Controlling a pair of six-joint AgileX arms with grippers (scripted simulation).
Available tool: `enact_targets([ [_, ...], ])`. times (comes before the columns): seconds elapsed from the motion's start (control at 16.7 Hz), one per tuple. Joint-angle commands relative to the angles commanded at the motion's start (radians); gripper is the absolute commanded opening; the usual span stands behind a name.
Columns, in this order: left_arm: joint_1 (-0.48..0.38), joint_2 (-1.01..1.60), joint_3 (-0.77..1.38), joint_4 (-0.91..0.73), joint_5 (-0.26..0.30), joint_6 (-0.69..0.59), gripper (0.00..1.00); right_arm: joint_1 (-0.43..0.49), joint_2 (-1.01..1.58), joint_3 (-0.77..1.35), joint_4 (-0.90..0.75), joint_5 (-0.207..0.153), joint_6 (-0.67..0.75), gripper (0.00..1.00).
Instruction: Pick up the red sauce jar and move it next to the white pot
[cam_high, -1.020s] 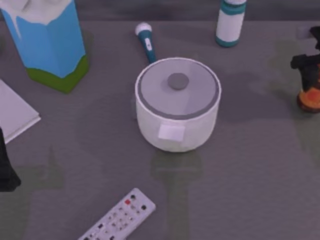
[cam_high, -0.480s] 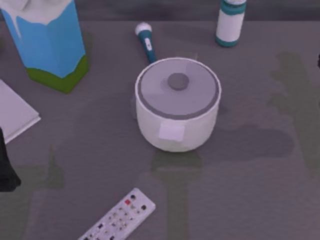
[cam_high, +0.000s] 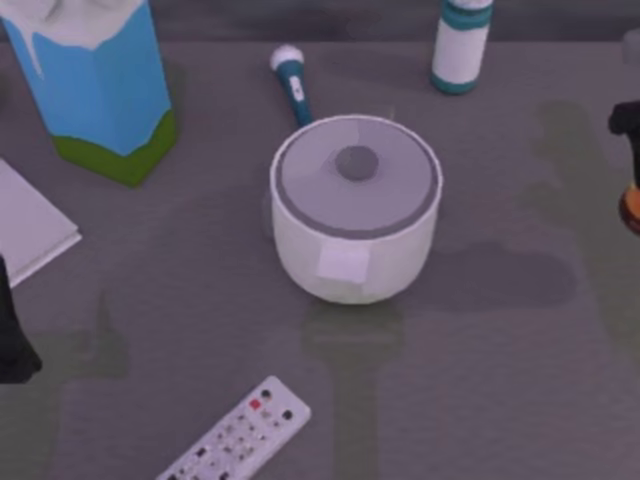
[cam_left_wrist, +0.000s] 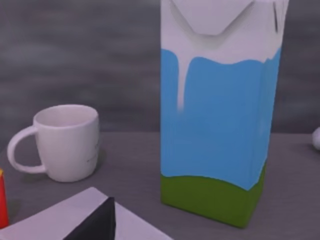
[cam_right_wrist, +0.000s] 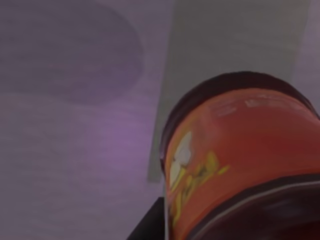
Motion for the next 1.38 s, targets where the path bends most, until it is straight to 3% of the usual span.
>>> enact_targets([
  [0.54,0.0,0.0,0.0,0.0,0.0,0.0,1.0,0.207,0.206,0.158,0.049,0.001,0.407,0.0],
  [0.9,0.0,0.0,0.0,0.0,0.0,0.0,1.0,0.212,0.21,0.156,0.053,0.0,0.419,0.0],
  [1.38,0.0,0.0,0.0,0.0,0.0,0.0,1.0,0.218,0.236,0.001,0.236,0.002,0.422,0.0],
])
